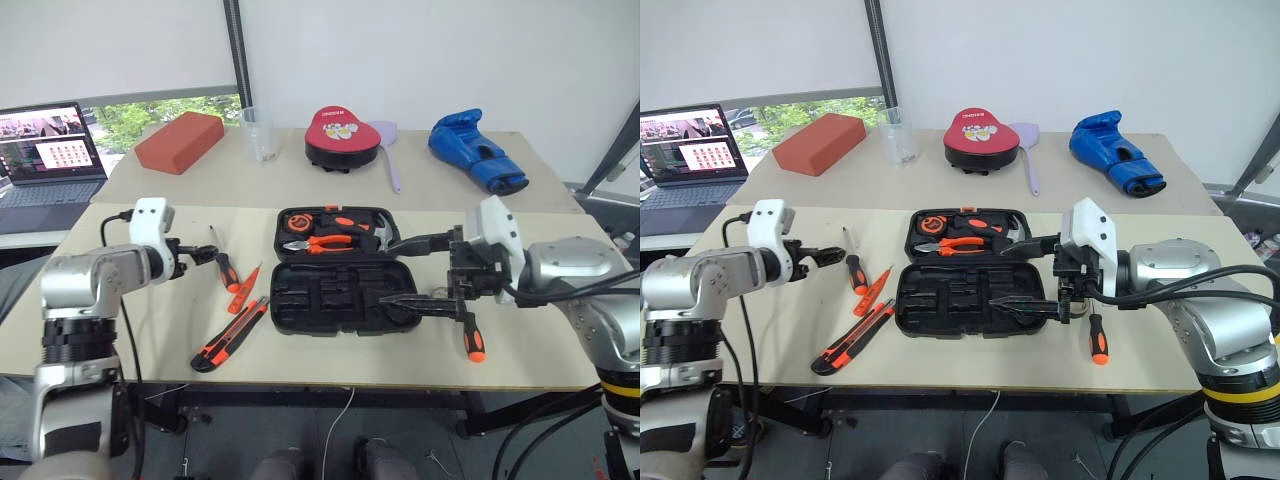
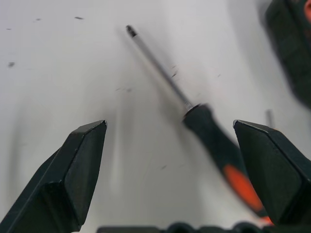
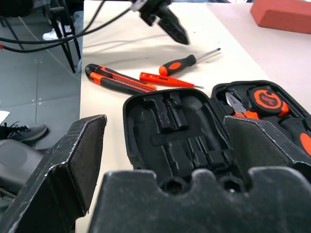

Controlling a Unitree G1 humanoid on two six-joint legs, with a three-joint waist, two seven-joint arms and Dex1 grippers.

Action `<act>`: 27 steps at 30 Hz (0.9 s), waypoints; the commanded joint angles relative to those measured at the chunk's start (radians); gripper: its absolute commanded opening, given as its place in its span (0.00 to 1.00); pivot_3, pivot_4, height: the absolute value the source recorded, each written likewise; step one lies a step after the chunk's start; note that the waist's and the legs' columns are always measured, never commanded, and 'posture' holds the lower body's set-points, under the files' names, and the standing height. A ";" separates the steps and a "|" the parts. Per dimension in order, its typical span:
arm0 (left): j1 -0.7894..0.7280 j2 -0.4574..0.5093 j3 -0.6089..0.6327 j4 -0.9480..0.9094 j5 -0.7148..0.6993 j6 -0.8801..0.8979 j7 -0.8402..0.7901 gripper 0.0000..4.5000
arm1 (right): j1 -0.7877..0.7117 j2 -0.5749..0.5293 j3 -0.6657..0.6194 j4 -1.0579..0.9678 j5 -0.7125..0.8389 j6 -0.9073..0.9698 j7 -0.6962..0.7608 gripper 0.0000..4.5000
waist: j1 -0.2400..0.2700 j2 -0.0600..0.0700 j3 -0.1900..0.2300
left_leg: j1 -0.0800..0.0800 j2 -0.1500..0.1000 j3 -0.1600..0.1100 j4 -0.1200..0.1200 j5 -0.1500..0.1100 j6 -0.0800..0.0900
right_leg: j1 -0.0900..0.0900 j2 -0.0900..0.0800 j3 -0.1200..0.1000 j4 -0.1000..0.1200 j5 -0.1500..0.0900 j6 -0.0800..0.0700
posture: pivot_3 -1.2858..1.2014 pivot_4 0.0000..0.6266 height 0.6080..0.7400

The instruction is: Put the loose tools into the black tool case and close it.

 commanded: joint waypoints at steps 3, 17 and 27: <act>-0.063 -0.067 -0.040 0.070 0.036 0.129 0.065 0.99 | -0.021 0.019 0.005 -0.018 -0.014 -0.029 -0.008 1.00 | -0.005 0.000 0.000 | 0.000 0.000 0.000 0.000 0.000 0.000 | 0.000 0.000 0.000 0.001 0.000 0.000 | 0.52 0.24 1.00; -0.086 -0.061 0.008 0.115 0.075 0.140 0.059 0.18 | -0.023 0.024 -0.021 -0.001 -0.013 -0.008 -0.045 1.00 | -0.012 0.000 0.000 | 0.002 -0.001 0.000 -0.001 0.000 0.000 | 0.001 0.000 0.001 0.001 0.000 0.000 | 0.52 0.24 1.00; -0.070 0.267 -0.362 0.015 0.178 -0.733 -0.781 0.18 | 0.067 -0.029 -0.070 -0.049 0.036 0.082 -0.061 1.00 | -0.011 -0.001 0.001 | 0.002 -0.001 0.001 -0.002 0.000 0.000 | -0.001 -0.002 -0.001 0.000 -0.001 -0.002 | 0.52 0.24 1.00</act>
